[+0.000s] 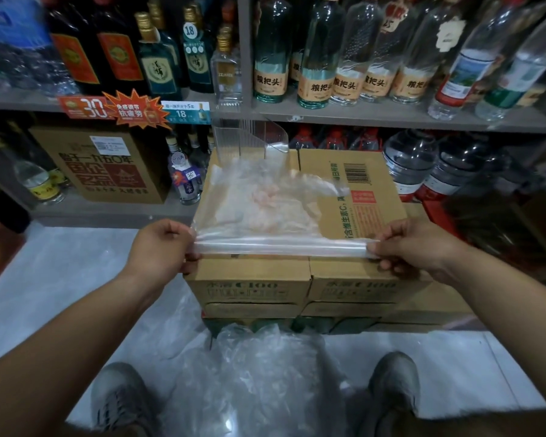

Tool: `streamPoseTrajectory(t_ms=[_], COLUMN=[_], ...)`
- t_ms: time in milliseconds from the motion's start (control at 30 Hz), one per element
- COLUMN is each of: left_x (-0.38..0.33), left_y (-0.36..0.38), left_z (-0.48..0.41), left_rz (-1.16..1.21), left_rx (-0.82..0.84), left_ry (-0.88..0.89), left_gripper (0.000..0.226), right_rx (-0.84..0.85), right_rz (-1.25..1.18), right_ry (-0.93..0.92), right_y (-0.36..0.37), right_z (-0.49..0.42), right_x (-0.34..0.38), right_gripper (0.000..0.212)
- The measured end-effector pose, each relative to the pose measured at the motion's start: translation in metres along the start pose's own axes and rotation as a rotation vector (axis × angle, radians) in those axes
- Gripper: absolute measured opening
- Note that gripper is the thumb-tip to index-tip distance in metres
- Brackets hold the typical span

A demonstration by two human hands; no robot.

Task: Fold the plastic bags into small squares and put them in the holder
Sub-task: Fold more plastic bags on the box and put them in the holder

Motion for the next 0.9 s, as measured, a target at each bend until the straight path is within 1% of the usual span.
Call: streamPoseTrajectory(t_ms=[67,100,133,200,233,267,333,367,433,467,567,633,700,767,800,900], left_x=[0.000,-0.002,-0.005,-0.011,-0.015,-0.019,-0.027,-0.031,-0.034,-0.035,-0.036,-0.039,-0.039,-0.040,-0.038,-0.033], left_y=[0.000,0.000,0.000,0.002,0.002,0.002,0.000,0.000,0.001,0.004,0.016,0.026,0.032,0.036,0.039,0.042], left_z=[-0.001,0.000,0.001,0.000,-0.002,-0.004,-0.013,-0.019,-0.035,-0.042,-0.064,-0.073,-0.083,-0.088,-0.090,-0.092], left_rz=[-0.137,-0.194,-0.236,-0.291,-0.331,-0.388,-0.471,-0.472,-0.397,-0.354,-0.255,-0.208,-0.199,-0.209,-0.204,-0.169], left_rx=[0.010,0.025,0.044,0.079,0.093,0.110,0.129,0.125,0.104,0.088,0.015,-0.002,-0.015,-0.019,-0.019,0.004], left_ry=[0.028,0.037,0.036,0.011,0.010,0.016,0.031,0.029,0.016,0.028,0.106,0.128,0.146,0.166,0.167,0.146], left_gripper=[0.010,0.005,0.005,0.021,0.025,0.029,0.034,0.037,0.040,0.038,0.020,0.024,0.028,0.025,0.022,0.010], right_rx=[-0.014,-0.022,-0.031,-0.054,-0.074,-0.096,-0.141,-0.167,-0.221,-0.240,-0.290,-0.340,-0.435,-0.516,-0.527,-0.494], right_rz=[0.100,0.145,0.207,0.348,0.378,0.377,0.328,0.295,0.250,0.234,0.187,0.216,0.247,0.302,0.327,0.333], right_ry=[0.009,-0.003,-0.026,-0.071,-0.082,-0.098,-0.140,-0.151,-0.147,-0.132,-0.094,-0.075,-0.060,-0.044,-0.041,-0.050], right_y=[-0.003,-0.003,-0.003,-0.006,-0.009,-0.013,-0.019,-0.021,-0.020,-0.017,-0.004,0.004,0.010,0.015,0.018,0.020], right_z=[-0.002,-0.004,-0.005,-0.008,-0.011,-0.014,-0.021,-0.027,-0.043,-0.051,-0.076,-0.087,-0.096,-0.102,-0.105,-0.115], right_x=[-0.004,-0.004,-0.003,0.003,0.006,0.010,0.021,0.026,0.036,0.040,0.052,0.059,0.066,0.070,0.071,0.069], right_gripper=[0.007,0.007,0.008,0.013,0.017,0.020,0.019,0.017,0.016,0.018,0.033,0.042,0.049,0.048,0.044,0.032])
Point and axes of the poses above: each hand's wrist, its own z-axis away from the middle knuckle, its own y-axis out of the palm, x = y × z, the point moved 2 cm from there along -z, towards the middle knuckle, and after that the axes turned 8 degrees about z, right-handed, at the moved point
